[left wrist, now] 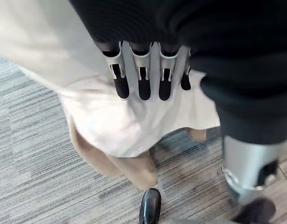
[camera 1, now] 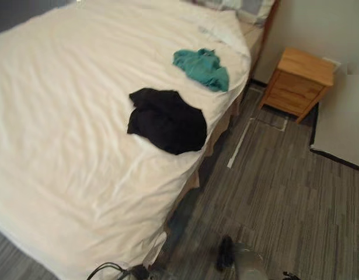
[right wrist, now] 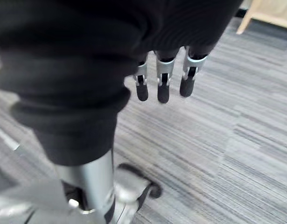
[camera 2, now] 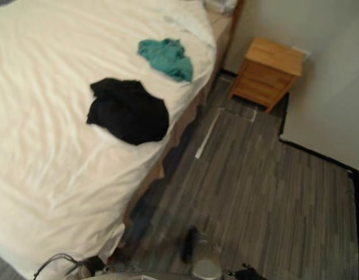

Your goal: Tidy up the quilt and then pick up the clothes from the bed and put them into the laundry hamper.

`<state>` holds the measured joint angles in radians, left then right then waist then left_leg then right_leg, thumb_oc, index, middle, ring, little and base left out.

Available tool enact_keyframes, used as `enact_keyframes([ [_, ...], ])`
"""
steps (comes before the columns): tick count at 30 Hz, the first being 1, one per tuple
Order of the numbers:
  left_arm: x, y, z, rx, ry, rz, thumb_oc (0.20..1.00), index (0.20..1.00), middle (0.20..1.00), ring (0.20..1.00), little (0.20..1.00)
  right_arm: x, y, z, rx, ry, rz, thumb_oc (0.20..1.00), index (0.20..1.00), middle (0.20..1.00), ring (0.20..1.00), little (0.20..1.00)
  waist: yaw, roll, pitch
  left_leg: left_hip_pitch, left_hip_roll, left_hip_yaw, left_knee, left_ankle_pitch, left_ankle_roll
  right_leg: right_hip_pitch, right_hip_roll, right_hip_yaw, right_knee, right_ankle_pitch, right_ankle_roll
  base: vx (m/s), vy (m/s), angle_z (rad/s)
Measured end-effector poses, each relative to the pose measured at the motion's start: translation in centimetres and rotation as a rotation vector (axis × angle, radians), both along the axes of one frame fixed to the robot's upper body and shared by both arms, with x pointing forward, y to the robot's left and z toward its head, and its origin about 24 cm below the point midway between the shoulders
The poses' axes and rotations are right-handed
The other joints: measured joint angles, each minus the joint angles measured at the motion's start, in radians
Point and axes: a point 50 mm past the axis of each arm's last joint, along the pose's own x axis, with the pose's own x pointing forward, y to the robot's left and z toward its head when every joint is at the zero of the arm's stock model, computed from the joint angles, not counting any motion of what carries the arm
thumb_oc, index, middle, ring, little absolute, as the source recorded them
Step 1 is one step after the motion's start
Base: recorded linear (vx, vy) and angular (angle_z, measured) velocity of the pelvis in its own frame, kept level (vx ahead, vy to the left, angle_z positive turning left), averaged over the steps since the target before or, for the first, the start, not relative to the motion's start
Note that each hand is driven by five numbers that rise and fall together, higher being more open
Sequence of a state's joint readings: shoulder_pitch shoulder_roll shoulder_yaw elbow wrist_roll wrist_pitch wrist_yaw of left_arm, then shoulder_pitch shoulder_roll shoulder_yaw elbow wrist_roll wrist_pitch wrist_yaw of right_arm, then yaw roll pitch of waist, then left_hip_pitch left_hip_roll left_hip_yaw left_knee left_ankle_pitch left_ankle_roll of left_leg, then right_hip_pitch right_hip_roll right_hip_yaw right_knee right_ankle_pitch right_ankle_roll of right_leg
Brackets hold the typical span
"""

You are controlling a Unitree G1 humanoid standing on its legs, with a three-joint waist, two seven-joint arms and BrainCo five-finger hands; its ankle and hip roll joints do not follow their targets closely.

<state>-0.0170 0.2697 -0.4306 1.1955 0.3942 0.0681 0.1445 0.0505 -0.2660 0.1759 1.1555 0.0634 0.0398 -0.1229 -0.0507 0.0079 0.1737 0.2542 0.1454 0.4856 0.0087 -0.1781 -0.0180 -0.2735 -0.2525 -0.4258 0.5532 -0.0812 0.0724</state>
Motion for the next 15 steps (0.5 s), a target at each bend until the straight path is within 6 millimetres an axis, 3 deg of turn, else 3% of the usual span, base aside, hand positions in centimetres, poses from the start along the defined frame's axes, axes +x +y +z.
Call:
enact_keyframes([
  [1,-0.3,0.8,0.1,0.019,0.006,0.002,1.0,1.0,1.0,1.0,1.0,-0.1,-0.3,0.1,-0.019,0.004,0.021,1.0,1.0,1.0,1.0,1.0,0.032,-0.036,-0.023,0.016,-0.014,0.007,0.019,0.001,-0.001,0.049,-0.025,-0.01,-0.06,-0.017,-0.004,0.05,-0.3,-1.14],
  [2,-0.8,2.1,0.3,0.051,0.016,0.024,1.0,1.0,1.0,1.0,1.0,0.5,0.2,0.1,-0.006,-0.012,0.023,1.0,1.0,1.0,1.0,1.0,0.043,-0.086,-0.035,0.008,-0.014,0.001,0.077,0.004,-0.009,0.11,0.005,0.029,-0.199,0.003,-0.018,0.04,-0.403,-1.18],
  [3,-0.9,2.1,0.3,0.053,0.02,0.034,1.0,1.0,1.0,1.0,1.0,1.1,0.2,0.2,-0.008,-0.029,0.031,1.0,1.0,1.0,1.0,1.0,0.052,-0.08,-0.035,-0.006,0.014,-0.001,0.138,0.001,-0.021,0.139,0.033,0.038,-0.261,0.013,-0.025,0.02,-0.279,-1.5],
  [4,-1.9,1.9,0.0,0.035,0.028,0.088,1.0,1.0,1.0,1.0,1.0,2.8,0.6,0.5,-0.004,-0.076,0.063,1.0,1.0,1.0,1.0,1.0,0.05,-0.064,-0.04,-0.028,0.065,-0.005,0.266,0.046,-0.08,0.153,0.115,0.075,-0.329,0.086,-0.078,-0.02,-0.167,-1.82],
  [5,-2.3,1.9,-0.1,0.035,0.028,0.114,1.0,1.0,1.0,1.0,1.0,3.5,0.8,0.7,-0.007,-0.094,0.103,1.0,1.0,1.0,1.0,1.0,0.071,-0.06,-0.046,-0.058,0.096,-0.02,0.367,0.073,-0.088,0.179,0.138,0.119,-0.386,0.116,-0.099,0.07,-0.22,-2.02],
  [6,-1.7,2.1,0.1,0.028,0.003,0.132,1.0,1.0,1.0,1.0,1.0,3.5,0.8,0.8,-0.009,-0.096,0.133,1.0,1.0,1.0,1.0,1.0,0.077,-0.07,-0.055,-0.105,0.114,-0.088,0.463,0.074,-0.107,0.216,0.152,0.156,-0.465,0.119,-0.096,0.07,-0.159,-1.29],
  [7,-0.7,2.0,0.3,0.017,-0.029,0.14,1.0,1.0,1.0,1.0,1.0,3.3,0.6,0.8,-0.017,-0.09,0.135,1.0,1.0,1.0,1.0,1.0,0.074,-0.068,-0.054,-0.129,0.112,-0.123,0.463,0.058,-0.129,0.236,0.163,0.168,-0.499,0.118,-0.097,0.2,-0.224,-0.83],
  [8,1.5,1.4,0.8,-0.017,-0.113,0.163,1.0,1.0,1.0,1.0,1.0,2.9,0.0,0.8,-0.041,-0.056,0.148,1.0,1.0,1.0,1.0,1.0,0.086,-0.077,-0.046,-0.188,0.06,-0.284,0.458,0.048,-0.129,0.243,0.171,0.237,-0.529,0.12,-0.098,0.12,-0.067,-1.06],
  [9,3.0,1.0,1.2,-0.036,-0.168,0.165,1.0,1.0,1.0,1.0,1.0,3.1,-0.1,0.8,-0.052,-0.043,0.16,1.0,1.0,1.0,1.0,1.0,0.12,-0.089,-0.041,-0.221,-0.025,-0.401,0.435,0.027,-0.124,0.254,0.176,0.318,-0.559,0.125,-0.108,0.22,-0.066,-1.71],
  [10,3.1,0.7,1.1,-0.038,-0.169,0.163,1.0,1.0,1.0,1.0,1.0,3.7,0.0,0.9,-0.058,-0.048,0.182,1.0,1.0,1.0,1.0,1.0,0.145,-0.101,-0.032,-0.24,-0.096,-0.5,0.386,0.005,-0.115,0.275,0.162,0.357,-0.587,0.169,-0.1,0.14,0.012,-1.72],
  [13,4.3,0.4,1.5,-0.056,-0.217,0.181,1.0,1.0,1.0,1.0,1.0,4.0,0.0,1.0,-0.058,-0.063,0.19,1.0,1.0,1.0,1.0,1.0,0.134,-0.095,-0.03,-0.282,-0.147,-0.563,0.237,0.019,-0.092,0.317,0.171,0.423,-0.632,0.156,-0.089,0.1,0.018,-1.01],
  [14,5.0,-0.1,1.6,-0.07,-0.235,0.157,1.0,1.0,1.0,1.0,1.0,3.6,-0.8,1.1,-0.074,-0.058,0.189,1.0,1.0,1.0,1.0,1.0,0.113,-0.052,-0.028,-0.345,-0.144,-0.561,0.183,0.194,-0.085,0.339,0.203,0.424,-0.638,0.16,-0.062,0.16,0.063,-0.45],
  [15,5.3,0.0,1.7,-0.064,-0.238,0.14,1.0,1.0,1.0,1.0,1.0,2.4,-0.8,0.7,-0.069,-0.022,0.174,1.0,1.0,1.0,1.0,1.0,0.092,-0.052,-0.034,-0.359,-0.142,-0.527,0.202,0.19,-0.022,0.35,0.202,0.425,-0.639,0.137,-0.046,0.12,0.045,-0.29],
])
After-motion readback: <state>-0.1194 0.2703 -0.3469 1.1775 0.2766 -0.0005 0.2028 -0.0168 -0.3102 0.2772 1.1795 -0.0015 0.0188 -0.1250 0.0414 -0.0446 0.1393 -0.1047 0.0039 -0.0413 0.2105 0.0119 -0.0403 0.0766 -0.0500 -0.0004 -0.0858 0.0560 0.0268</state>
